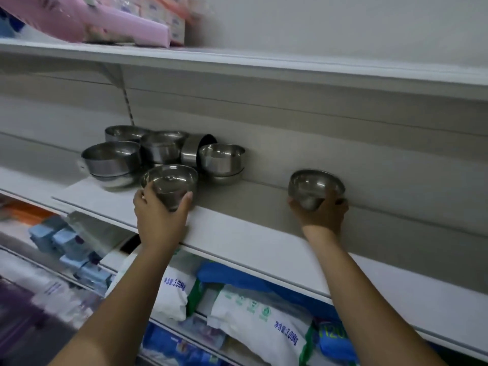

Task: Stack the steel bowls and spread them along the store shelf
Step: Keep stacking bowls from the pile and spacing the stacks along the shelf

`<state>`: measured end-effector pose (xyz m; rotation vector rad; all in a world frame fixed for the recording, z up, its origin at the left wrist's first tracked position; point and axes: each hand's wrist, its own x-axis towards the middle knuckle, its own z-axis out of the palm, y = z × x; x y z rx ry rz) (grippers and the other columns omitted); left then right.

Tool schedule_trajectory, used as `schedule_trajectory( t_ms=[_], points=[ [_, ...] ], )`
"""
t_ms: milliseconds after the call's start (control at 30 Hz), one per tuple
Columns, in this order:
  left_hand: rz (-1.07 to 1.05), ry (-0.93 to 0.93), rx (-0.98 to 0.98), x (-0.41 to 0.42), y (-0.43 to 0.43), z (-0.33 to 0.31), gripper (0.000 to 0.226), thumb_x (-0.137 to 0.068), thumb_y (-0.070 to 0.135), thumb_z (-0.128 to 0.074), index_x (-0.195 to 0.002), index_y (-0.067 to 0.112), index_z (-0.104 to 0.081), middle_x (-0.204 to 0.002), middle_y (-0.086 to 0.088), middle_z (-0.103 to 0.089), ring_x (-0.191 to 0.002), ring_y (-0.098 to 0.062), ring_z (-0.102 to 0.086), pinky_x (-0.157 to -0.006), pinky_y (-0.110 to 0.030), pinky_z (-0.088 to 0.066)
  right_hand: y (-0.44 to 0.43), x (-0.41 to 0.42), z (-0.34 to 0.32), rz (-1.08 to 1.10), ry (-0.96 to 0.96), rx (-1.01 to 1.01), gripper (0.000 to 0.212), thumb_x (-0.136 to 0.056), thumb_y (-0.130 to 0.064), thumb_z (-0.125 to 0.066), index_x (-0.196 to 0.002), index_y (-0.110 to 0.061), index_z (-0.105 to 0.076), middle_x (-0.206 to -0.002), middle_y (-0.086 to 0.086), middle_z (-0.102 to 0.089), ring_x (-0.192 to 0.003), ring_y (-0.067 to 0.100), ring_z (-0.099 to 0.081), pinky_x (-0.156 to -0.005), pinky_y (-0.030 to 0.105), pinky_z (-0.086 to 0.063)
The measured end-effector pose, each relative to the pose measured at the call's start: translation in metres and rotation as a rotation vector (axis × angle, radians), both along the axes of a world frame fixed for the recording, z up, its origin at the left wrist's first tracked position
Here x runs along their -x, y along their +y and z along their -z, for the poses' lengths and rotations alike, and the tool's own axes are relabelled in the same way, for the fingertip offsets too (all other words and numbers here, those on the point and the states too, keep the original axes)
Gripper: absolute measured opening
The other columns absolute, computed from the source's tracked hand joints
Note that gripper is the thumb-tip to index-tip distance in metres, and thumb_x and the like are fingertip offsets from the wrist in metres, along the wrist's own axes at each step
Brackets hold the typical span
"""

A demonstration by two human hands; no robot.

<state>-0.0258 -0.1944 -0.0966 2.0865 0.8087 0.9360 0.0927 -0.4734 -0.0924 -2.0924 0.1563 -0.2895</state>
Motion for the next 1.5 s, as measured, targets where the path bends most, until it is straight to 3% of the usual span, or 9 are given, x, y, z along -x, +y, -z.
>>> schedule_trajectory(
  t_ms=[200,367,500,700,833,933,1133,1300,1500],
  points=[
    [-0.008,-0.14,-0.017,0.005,-0.01,0.011,0.075,-0.079,0.054,-0.077,-0.14,0.021,-0.047,-0.143,-0.008,-0.047,-0.132,-0.026,-0.049,-0.104,-0.043,-0.046,-0.001,-0.003,0.007,-0.079,-0.136,-0.058,0.08,-0.069,-0.048,-0.089,-0.138,-0.026,-0.055,-0.141,0.008,-0.055,-0.124,0.028,-0.057,-0.096,0.028,-0.044],
    [0.111,-0.158,-0.03,0.015,-0.032,0.011,0.068,-0.074,0.052,-0.082,-0.131,0.027,-0.055,-0.129,0.006,-0.056,-0.117,-0.011,-0.054,-0.095,-0.033,-0.048,0.006,0.018,-0.002,-0.232,-0.187,-0.285,0.067,-0.069,-0.043,-0.091,-0.128,-0.045,-0.058,-0.127,-0.007,-0.063,-0.113,0.012,-0.064,-0.092,0.027,-0.053],
    [0.362,-0.098,0.083,0.017,-0.036,0.001,0.088,-0.063,0.061,-0.083,-0.14,0.038,-0.046,-0.133,0.016,-0.059,-0.119,-0.008,-0.058,-0.102,-0.037,-0.05,0.01,0.03,-0.013,-0.32,-0.18,-0.441,0.068,-0.068,-0.032,-0.093,-0.124,-0.051,-0.059,-0.126,-0.01,-0.063,-0.116,0.005,-0.064,-0.085,0.021,-0.055],
    [0.641,0.006,0.219,0.003,-0.043,-0.01,0.128,-0.051,0.052,-0.087,-0.158,0.036,-0.019,-0.119,0.033,-0.052,-0.115,0.004,-0.055,-0.094,-0.009,-0.04,0.011,0.049,-0.021,-0.442,-0.274,-0.481,0.082,-0.059,-0.044,-0.095,-0.133,-0.042,-0.06,-0.127,-0.011,-0.067,-0.115,0.008,-0.067,-0.095,0.033,-0.057],
    [0.768,0.032,0.22,-0.01,-0.041,-0.006,0.104,-0.059,0.053,-0.083,-0.148,0.046,-0.03,-0.124,0.039,-0.05,-0.124,0.009,-0.052,-0.106,-0.017,-0.041,0.007,0.053,-0.017,-0.4,-0.335,-0.441,0.08,-0.062,-0.053,-0.088,-0.135,-0.043,-0.058,-0.129,-0.009,-0.067,-0.117,0.013,-0.066,-0.099,0.046,-0.056],
    [0.822,0.089,0.142,-0.011,-0.038,-0.006,0.078,-0.075,0.047,-0.079,-0.143,0.046,-0.041,-0.121,0.04,-0.054,-0.114,0.024,-0.049,-0.098,-0.008,-0.042,0.008,0.054,-0.019,-0.361,-0.369,-0.42,0.086,-0.062,-0.06,-0.088,-0.138,-0.036,-0.057,-0.134,-0.008,-0.064,-0.121,0.015,-0.064,-0.1,0.049,-0.055],
    [0.851,0.106,0.065,-0.011,-0.028,0.0,0.067,-0.09,0.042,-0.069,-0.15,0.042,-0.039,-0.126,0.023,-0.064,-0.12,0.001,-0.058,-0.1,-0.026,-0.047,0.019,0.056,-0.025,-0.309,-0.406,-0.367,0.077,-0.065,-0.046,-0.088,-0.136,-0.036,-0.059,-0.13,-0.012,-0.066,-0.119,0.009,-0.064,-0.104,0.041,-0.054],
    [0.959,0.039,0.185,-0.008,-0.023,-0.006,0.043,-0.103,0.031,-0.049,-0.146,0.037,-0.045,-0.125,0.039,-0.054,-0.117,0.026,-0.048,-0.092,0.001,-0.035,0.039,0.063,-0.016,-0.304,-0.373,-0.279,0.08,-0.063,-0.061,-0.087,-0.135,-0.045,-0.056,-0.137,-0.016,-0.06,-0.126,0.007,-0.059,-0.104,0.031,-0.053],
    [1.019,0.011,0.317,-0.003,-0.019,-0.011,0.043,-0.106,0.043,-0.036,-0.139,0.029,-0.06,-0.131,0.024,-0.064,-0.122,0.016,-0.052,-0.096,-0.001,-0.036,0.055,0.07,-0.005,-0.338,-0.339,-0.165,0.082,-0.069,-0.051,-0.088,-0.141,-0.042,-0.049,-0.142,-0.013,-0.055,-0.129,0.0,-0.054,-0.106,0.024,-0.049]
  ],
)
